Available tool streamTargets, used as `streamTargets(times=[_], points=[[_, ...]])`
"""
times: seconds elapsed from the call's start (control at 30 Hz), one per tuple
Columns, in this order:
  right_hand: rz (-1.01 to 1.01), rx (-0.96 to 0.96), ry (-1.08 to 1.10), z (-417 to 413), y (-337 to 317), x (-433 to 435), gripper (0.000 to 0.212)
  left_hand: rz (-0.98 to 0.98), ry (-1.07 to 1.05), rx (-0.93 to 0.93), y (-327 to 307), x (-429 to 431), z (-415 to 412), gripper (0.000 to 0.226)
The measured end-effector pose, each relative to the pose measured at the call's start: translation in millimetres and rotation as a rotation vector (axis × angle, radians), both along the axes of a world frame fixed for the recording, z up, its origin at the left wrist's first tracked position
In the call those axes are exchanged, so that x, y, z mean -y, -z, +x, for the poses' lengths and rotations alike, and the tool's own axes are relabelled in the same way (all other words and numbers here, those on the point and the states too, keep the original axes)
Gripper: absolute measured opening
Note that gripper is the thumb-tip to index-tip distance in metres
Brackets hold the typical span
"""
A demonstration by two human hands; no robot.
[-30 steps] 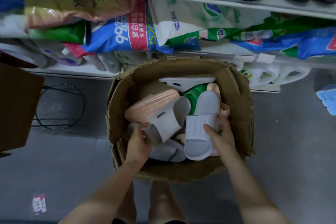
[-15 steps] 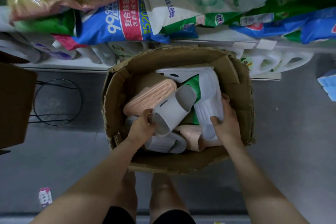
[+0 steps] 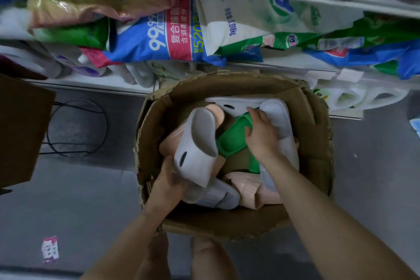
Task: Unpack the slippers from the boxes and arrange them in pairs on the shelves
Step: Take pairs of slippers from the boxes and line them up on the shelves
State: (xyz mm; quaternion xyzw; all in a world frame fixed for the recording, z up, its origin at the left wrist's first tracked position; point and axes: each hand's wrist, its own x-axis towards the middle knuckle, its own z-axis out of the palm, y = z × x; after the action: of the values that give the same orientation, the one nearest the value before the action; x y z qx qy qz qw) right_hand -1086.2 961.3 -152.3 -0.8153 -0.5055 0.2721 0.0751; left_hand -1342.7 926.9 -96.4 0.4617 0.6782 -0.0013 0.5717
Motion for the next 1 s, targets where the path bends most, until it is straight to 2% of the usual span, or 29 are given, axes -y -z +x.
streamTargets(times=[0.13, 0.33, 0.5, 0.6, 0.7, 0.83, 0.93, 1.0], points=[[-0.056, 0.144, -0.243, 4, 37, -53, 0.065, 0.032, 0.027, 0.064, 22, -5, 8, 0.06], [-0.176, 0.331, -0.427, 10, 81, -87, 0.074, 0.065, 0.084, 0.088, 38, -4, -1, 0.075], [0.026, 0.358, -0.396, 15, 61, -79, 0.056, 0.133, -0.053, 0.105, 25, 7, -2, 0.061], [0.202, 0.231, -0.256, 18, 22, -62, 0.053, 0.132, -0.098, 0.112, 11, 12, 5, 0.07], [0.326, -0.043, 0.059, 14, -25, -38, 0.055, 0.058, -0.096, 0.131, 1, 12, 14, 0.074], [0.38, -0.419, 0.542, 3, -70, 8, 0.083, -0.05, -0.128, 0.177, -9, 6, 25, 0.076], [0.31, -0.376, 0.637, 0, -75, 52, 0.1, -0.108, -0.079, 0.171, -9, 6, 29, 0.071], [0.222, -0.361, 0.617, 1, -68, 80, 0.089, -0.12, -0.068, 0.162, -9, 8, 30, 0.072]])
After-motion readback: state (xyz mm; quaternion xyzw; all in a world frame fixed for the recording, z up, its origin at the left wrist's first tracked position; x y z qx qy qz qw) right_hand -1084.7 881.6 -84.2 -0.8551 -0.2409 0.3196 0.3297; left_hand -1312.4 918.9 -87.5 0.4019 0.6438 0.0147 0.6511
